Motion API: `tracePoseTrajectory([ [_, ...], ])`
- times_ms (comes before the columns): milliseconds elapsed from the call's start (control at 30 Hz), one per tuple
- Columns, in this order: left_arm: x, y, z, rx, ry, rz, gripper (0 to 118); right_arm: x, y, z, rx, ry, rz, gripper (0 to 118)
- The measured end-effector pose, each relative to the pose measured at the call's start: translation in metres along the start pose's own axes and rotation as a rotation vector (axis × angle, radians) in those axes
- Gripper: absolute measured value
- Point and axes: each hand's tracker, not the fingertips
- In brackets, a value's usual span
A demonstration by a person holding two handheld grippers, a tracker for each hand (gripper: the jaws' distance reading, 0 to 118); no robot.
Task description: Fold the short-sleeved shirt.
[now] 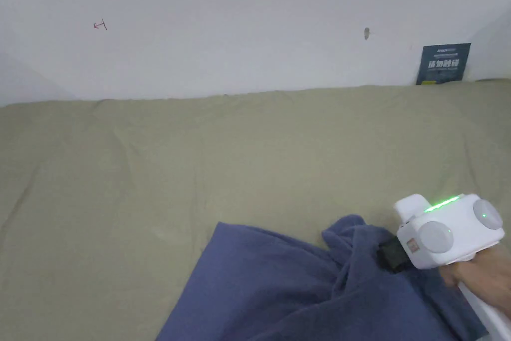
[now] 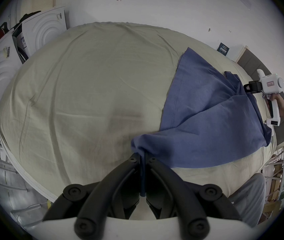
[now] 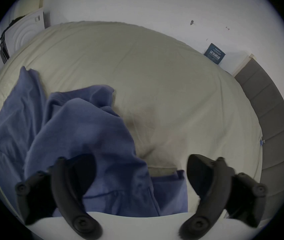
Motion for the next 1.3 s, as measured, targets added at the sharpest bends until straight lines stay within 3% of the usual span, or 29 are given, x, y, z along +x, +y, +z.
tracePoseTrajectory([
  [33, 0.0, 0.0, 0.0, 0.0, 0.0, -0.001, 1, -0.002, -0.001, -0.006, -0.013, 0.005, 0.012, 86],
  [67, 0.0, 0.0, -0.002, -0.002, 0.002, -0.002, 1, -0.004, -0.003, -0.011, -0.05, 0.012, 0.037, 76],
  [100, 0.001, 0.0, -0.002, -0.004, 0.002, -0.003, 1, -0.003, -0.005, -0.015, -0.049, 0.06, 0.026, 70],
  [167, 0.002, 0.001, -0.002, -0.005, 0.004, -0.008, 1, -0.003, -0.005, -0.012, -0.04, 0.06, -0.019, 54],
  [200, 0.002, 0.0, -0.002, -0.006, 0.006, -0.012, 1, -0.002, -0.005, -0.009, -0.039, 0.096, -0.04, 35],
  [233, 0.002, 0.0, -0.002, -0.006, 0.006, -0.017, 1, -0.004, -0.005, -0.004, -0.025, 0.096, -0.03, 5],
  [300, 0.003, 0.002, -0.001, -0.009, 0.007, -0.016, 1, -0.006, -0.008, 0.008, 0.024, 0.051, -0.01, 5],
  [367, 0.004, 0.002, 0.003, -0.014, 0.008, -0.02, 1, 0.0, -0.014, 0.03, 0.028, 0.117, -0.042, 5],
  [433, 0.006, 0.002, 0.007, -0.003, 0.007, -0.023, 1, 0.006, -0.024, 0.056, 0.086, 0.094, -0.044, 5],
  [600, 0.01, 0.004, 0.027, 0.085, -0.004, 0.03, 1, 0.038, -0.059, 0.145, 0.23, 0.111, -0.142, 5],
  [800, 0.02, 0.024, 0.064, 0.183, -0.041, 0.048, 1, 0.06, -0.111, 0.263, 0.37, 0.085, -0.181, 5],
  [1067, 0.053, 0.086, 0.157, 0.431, -0.078, 0.022, 1, 0.085, -0.142, 0.388, 0.56, 0.034, -0.227, 5],
  [1300, 0.075, 0.143, 0.26, 0.631, -0.062, -0.02, 1, 0.099, -0.123, 0.448, 0.677, 0.018, -0.246, 5],
])
